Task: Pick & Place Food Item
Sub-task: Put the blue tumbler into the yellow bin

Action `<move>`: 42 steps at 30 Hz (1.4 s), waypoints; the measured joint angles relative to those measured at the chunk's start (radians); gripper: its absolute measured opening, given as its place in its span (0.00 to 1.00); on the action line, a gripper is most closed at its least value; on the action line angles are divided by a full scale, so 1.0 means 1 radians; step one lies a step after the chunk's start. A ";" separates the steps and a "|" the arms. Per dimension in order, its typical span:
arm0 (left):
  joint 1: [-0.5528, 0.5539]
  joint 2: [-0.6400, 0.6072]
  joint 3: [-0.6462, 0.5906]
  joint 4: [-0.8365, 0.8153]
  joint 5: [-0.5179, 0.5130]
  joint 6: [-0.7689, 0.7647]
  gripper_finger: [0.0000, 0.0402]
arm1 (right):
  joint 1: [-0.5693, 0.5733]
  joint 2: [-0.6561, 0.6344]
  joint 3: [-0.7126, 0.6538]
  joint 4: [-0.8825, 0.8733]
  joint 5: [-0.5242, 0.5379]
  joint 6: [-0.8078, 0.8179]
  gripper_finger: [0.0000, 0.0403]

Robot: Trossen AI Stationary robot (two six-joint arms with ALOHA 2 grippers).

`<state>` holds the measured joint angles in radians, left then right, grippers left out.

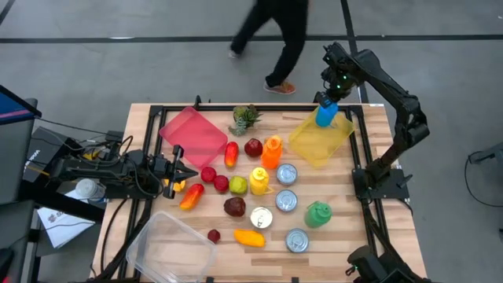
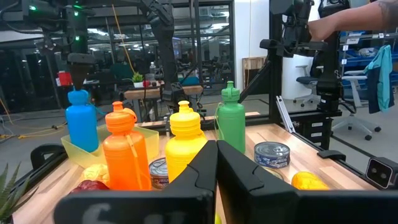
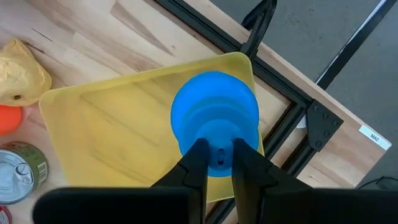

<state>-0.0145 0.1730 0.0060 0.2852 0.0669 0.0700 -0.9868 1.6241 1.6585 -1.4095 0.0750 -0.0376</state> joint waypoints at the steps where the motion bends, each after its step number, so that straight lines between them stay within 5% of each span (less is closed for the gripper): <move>1: 0.000 0.000 0.000 0.000 0.000 0.000 0.00 | -0.003 0.000 0.000 -0.004 0.000 0.000 0.10; 34: 0.000 0.000 0.000 0.001 -0.042 0.000 0.00 | -0.009 -0.074 -0.182 0.131 -0.025 -0.023 0.15; 42: 0.000 0.000 0.000 0.001 -0.041 0.000 0.00 | -0.001 -0.069 -0.158 0.119 -0.026 -0.024 0.25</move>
<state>-0.0145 0.1730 0.0062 0.2858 0.0257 0.0701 -0.9875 1.5556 1.5006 -1.2903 0.0488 -0.0612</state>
